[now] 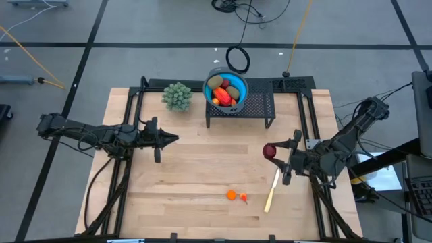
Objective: Pick & Place Fruit
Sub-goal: Put the pomegranate into the blue strainer on the shelf
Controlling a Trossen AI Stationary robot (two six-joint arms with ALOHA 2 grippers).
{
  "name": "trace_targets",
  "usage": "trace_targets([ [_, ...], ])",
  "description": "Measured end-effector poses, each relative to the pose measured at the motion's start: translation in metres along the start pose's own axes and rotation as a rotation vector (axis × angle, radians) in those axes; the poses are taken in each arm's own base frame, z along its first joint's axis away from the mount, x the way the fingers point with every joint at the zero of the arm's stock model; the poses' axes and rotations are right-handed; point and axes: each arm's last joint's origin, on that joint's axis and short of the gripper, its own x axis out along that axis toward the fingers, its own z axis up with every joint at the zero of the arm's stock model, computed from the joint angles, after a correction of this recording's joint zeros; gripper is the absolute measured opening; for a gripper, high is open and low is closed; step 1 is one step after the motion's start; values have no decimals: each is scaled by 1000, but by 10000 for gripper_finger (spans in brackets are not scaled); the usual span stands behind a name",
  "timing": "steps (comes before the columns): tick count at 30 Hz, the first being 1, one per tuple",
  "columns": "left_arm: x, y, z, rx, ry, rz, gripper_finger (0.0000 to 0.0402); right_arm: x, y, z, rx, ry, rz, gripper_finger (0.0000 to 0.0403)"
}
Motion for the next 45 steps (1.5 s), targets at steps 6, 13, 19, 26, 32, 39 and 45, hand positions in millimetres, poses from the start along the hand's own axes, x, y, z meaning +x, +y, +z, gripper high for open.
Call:
trace_targets([
  [6, 0, 0, 0, 0, 0, 0, 21, 11, -14, 9, 356, -59, -90, 194],
  [13, 0, 0, 0, 1, 0, 0, 21, 26, -34, 13, 467, -118, -180, 194],
  [19, 0, 0, 0, 6, 0, 0, 21, 46, -53, 7, 479, -136, -209, 194],
  [26, 0, 0, 1, 6, -6, -2, 21, 77, -74, -7, 493, -124, -201, 194],
  [32, 0, 0, 1, 13, -9, -2, 21, 101, -95, -17, 509, -71, -170, 194],
  [39, -7, 2, 5, 69, -47, 9, 21, 128, -122, -21, 496, 59, -139, 194],
  [45, -19, 5, 8, 95, -72, 3, 21, 154, -147, -26, 498, 145, -111, 194],
])
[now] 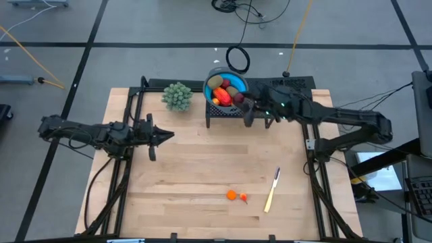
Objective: Pick & Place Fruit
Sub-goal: Put the pomegranate into the blue strainer on the shelf
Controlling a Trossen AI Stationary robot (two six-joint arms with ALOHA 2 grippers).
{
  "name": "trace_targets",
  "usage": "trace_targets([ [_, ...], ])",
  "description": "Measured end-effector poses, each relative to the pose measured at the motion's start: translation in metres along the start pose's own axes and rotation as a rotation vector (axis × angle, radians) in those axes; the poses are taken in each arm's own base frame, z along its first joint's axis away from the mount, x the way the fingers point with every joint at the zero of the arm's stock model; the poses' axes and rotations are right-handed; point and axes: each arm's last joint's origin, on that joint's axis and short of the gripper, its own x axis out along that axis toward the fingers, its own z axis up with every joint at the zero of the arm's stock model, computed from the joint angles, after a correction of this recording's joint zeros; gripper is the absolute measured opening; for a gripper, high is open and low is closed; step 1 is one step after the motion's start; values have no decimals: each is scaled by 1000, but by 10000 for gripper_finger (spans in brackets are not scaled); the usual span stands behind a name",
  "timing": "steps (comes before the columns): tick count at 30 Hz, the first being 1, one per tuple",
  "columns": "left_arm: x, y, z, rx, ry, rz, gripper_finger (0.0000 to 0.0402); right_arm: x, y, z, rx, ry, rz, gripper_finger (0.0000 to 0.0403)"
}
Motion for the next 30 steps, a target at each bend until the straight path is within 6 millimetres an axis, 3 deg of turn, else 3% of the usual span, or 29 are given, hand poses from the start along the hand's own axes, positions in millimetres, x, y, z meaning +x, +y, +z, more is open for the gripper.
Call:
trace_targets([
  [9, -14, 1, 3, 21, -23, -133, 21, 40, -30, 2, 11, 97, -40, 194],
  [15, -13, 4, 0, 30, 18, -162, 21, 63, -46, -9, 2, 159, -72, 194],
  [23, -6, 10, -16, 18, 21, -181, 21, 76, -68, -19, 0, 195, -135, 194],
  [30, 1, 16, -38, -32, -18, -186, 21, 75, -81, -12, 3, 133, -170, 194],
])
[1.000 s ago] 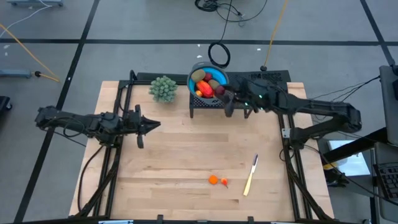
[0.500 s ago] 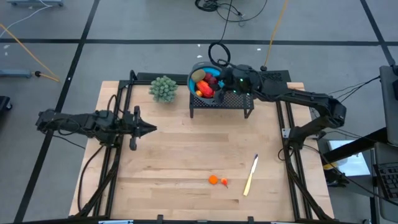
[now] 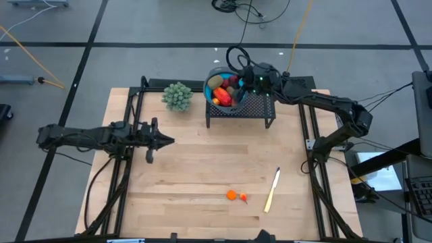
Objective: Pick & Place Fruit
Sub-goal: Put the pomegranate into the blue strainer on the shelf
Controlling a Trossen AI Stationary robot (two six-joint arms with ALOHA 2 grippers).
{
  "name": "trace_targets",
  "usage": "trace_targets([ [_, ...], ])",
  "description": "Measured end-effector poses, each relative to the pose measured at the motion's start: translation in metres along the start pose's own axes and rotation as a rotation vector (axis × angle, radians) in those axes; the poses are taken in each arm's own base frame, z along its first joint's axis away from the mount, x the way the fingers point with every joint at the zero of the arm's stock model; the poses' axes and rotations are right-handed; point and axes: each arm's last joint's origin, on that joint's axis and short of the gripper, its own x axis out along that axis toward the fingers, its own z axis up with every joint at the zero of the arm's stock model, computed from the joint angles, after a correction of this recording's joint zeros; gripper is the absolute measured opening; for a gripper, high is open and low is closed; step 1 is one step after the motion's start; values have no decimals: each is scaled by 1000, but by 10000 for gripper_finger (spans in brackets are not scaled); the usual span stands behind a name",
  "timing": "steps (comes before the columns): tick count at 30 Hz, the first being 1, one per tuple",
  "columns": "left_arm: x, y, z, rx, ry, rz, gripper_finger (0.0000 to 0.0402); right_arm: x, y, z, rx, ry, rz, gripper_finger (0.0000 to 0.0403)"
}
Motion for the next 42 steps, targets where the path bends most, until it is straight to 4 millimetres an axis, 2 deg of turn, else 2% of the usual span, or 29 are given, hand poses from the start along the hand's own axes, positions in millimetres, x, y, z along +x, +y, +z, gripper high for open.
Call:
trace_targets([
  [3, 1, 3, -3, -1, -15, 15, 21, 1, -1, 0, 4, -2, -1, 194],
  [17, 1, 5, -5, -4, -13, 13, 21, 30, -4, -19, -30, 46, -15, 194],
  [26, 1, 5, -5, -3, -13, 14, 21, 35, -5, -24, -48, 70, -19, 197],
  [42, 1, 5, -5, -3, -12, 14, 21, 34, -5, -21, -46, 47, -17, 264],
])
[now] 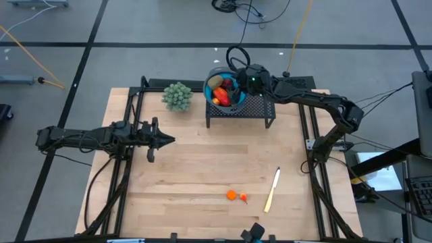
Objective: Pick & Place Fruit
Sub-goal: Put the pomegranate into the blue strainer on the shelf, then put the peach into the blue strainer on the shelf
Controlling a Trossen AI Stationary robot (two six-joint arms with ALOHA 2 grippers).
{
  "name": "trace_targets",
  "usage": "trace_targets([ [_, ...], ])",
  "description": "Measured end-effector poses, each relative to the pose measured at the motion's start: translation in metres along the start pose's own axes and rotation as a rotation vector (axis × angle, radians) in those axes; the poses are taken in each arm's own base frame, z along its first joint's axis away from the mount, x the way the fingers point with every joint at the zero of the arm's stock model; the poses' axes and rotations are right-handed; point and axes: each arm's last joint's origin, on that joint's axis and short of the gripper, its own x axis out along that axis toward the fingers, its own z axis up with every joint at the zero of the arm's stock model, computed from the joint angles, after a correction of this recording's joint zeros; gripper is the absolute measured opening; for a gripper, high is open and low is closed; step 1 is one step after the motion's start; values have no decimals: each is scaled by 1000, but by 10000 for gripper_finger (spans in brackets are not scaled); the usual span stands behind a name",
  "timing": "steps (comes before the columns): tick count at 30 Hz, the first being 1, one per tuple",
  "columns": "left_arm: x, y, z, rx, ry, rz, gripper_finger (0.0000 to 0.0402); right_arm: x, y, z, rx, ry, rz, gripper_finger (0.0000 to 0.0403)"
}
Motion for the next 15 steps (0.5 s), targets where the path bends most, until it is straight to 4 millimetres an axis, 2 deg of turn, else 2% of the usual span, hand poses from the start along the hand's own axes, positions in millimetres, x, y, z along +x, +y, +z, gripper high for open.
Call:
trace_targets([
  [4, 0, 0, 0, -3, 0, 0, 21, -14, 3, 11, -2, -45, 6, 271],
  [8, 0, 0, 0, -4, 0, 0, 21, -37, 12, 23, -16, -82, 36, 269],
  [15, 0, 0, 0, -2, 0, 0, 21, -87, 46, 29, -110, -34, 159, 234],
])
